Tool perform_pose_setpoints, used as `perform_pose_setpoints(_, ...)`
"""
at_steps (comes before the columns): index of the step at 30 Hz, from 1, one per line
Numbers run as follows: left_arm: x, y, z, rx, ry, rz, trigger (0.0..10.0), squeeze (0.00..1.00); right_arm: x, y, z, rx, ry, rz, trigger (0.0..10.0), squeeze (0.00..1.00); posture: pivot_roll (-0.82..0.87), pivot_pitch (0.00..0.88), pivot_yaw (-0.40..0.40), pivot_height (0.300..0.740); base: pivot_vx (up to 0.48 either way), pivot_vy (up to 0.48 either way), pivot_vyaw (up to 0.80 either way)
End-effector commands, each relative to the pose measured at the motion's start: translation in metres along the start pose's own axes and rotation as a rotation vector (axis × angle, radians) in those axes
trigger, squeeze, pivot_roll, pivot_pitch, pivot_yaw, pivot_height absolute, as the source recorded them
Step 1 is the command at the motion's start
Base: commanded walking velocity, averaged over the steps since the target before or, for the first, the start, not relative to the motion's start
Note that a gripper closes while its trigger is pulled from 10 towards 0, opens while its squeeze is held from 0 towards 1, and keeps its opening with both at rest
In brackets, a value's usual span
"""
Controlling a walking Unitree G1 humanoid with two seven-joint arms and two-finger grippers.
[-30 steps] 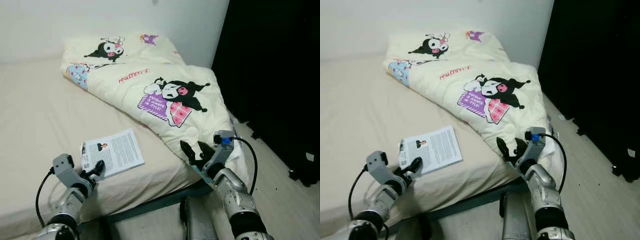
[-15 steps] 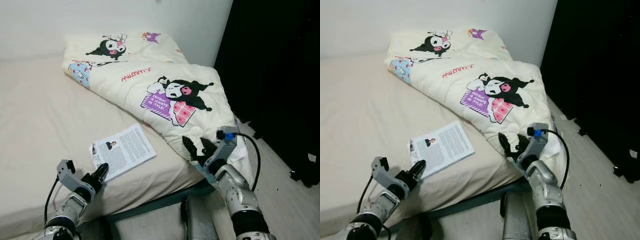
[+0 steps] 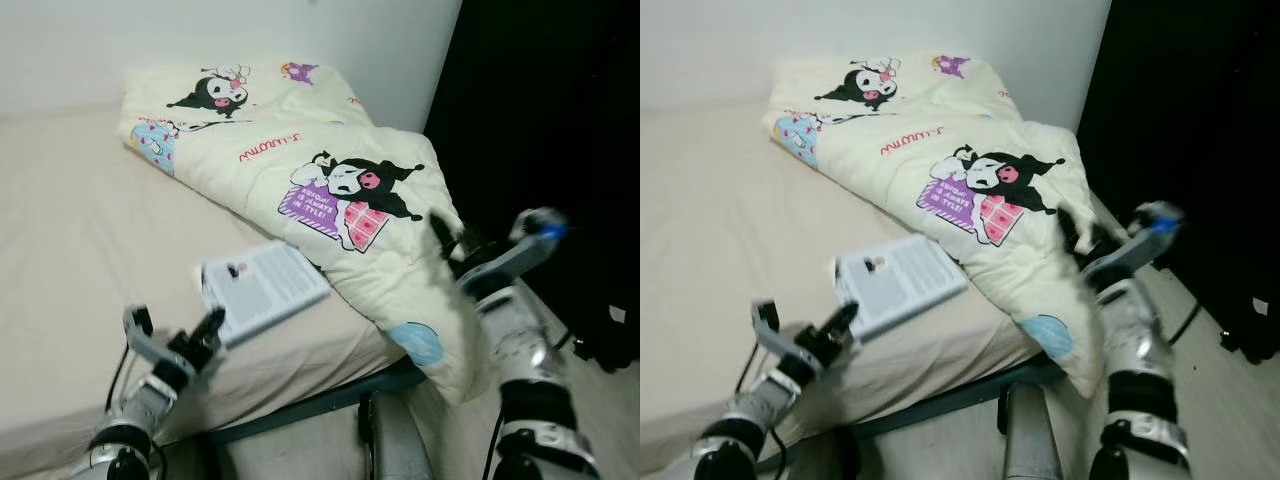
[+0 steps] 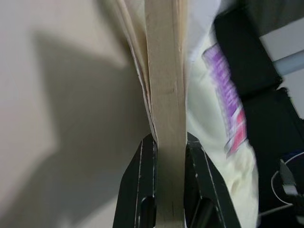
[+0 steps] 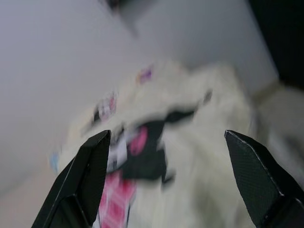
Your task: Clean up the room
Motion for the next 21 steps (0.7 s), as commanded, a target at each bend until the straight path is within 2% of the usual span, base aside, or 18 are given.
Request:
perform_pose_setpoints(1, 0.053, -0.018, -0.003, -0.052, -0.176, -0.089, 0.0, 0.0, 0.009, -0.008, 0.0, -0.015, -0.026, -0.026, 10.0, 0.0, -0.18, 0.102, -0.016, 0.501, 0.0, 0.0, 0.0)
perform_pose_setpoints(4, 0.114, -0.042, -0.004, -0.029, -0.381, -0.207, 0.0, 0.0, 0.012, -0.028, -0.001, -0.082, -0.015, -0.012, 10.0, 0.0, -0.16, 0.087, -0.019, 0.501, 0.0, 0.0, 0.0)
perform_pose_setpoints(6, 0.114, -0.042, -0.004, -0.029, -0.381, -0.207, 0.0, 0.0, 0.012, -0.028, -0.001, -0.082, -0.015, -0.012, 10.0, 0.0, -0.16, 0.087, -0.019, 0.501, 0.0, 0.0, 0.0)
perform_pose_setpoints(7, 0.135, -0.058, -0.005, -0.029, -0.452, -0.269, 0.0, 0.0, -0.002, -0.044, 0.004, -0.151, 0.038, -0.029, 10.0, 0.0, -0.15, 0.076, -0.025, 0.501, 0.0, 0.0, 0.0)
perform_pose_setpoints(8, 0.135, -0.058, -0.005, -0.029, -0.452, -0.269, 0.0, 0.0, -0.002, -0.044, 0.004, -0.151, 0.038, -0.029, 10.0, 0.0, -0.15, 0.076, -0.025, 0.501, 0.0, 0.0, 0.0)
perform_pose_setpoints(9, 0.147, -0.076, -0.007, -0.062, -0.489, -0.318, 0.0, 0.0, -0.019, -0.056, 0.011, -0.219, 0.088, -0.055, 10.0, 0.0, -0.14, 0.071, -0.023, 0.501, 0.0, 0.0, 0.0)
perform_pose_setpoints(10, 0.149, -0.082, -0.008, -0.07, -0.494, -0.346, 0.0, 0.0, -0.025, -0.058, 0.013, -0.23, 0.102, -0.073, 10.0, 0.0, -0.14, 0.07, -0.024, 0.501, 0.0, 0.0, 0.0)
perform_pose_setpoints(15, 0.155, -0.1, -0.01, -0.085, -0.511, -0.42, 0.0, 0.0, -0.042, -0.055, 0.016, -0.208, 0.14, -0.117, 10.0, 0.0, -0.12, 0.069, -0.016, 0.501, 0.0, 0.0, 0.0)
perform_pose_setpoints(17, 0.161, -0.102, -0.008, -0.056, -0.536, -0.443, 0.0, 0.0, -0.044, -0.051, 0.015, -0.178, 0.13, -0.151, 10.0, 0.0, -0.1, 0.079, -0.013, 0.501, 0.0, 0.0, 0.0)
perform_pose_setpoints(21, 0.17, -0.097, -0.003, 0.016, -0.572, -0.467, 0.0, 0.0, -0.046, -0.051, 0.013, -0.172, 0.132, -0.153, 10.0, 0.0, -0.09, 0.086, -0.009, 0.501, 0.0, 0.0, 0.0)
Point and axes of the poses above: a point about 5 cm out from each wrist's last joint towards the gripper, its own z axis pointing back from the gripper into the wrist, its own x axis along the axis of the wrist's last joint, y = z × x, the point moved 5 cm from there along -z, pointing out of the wrist towards the gripper, and after that the axes turned 9 degrees about z, right-handed, at the moved point
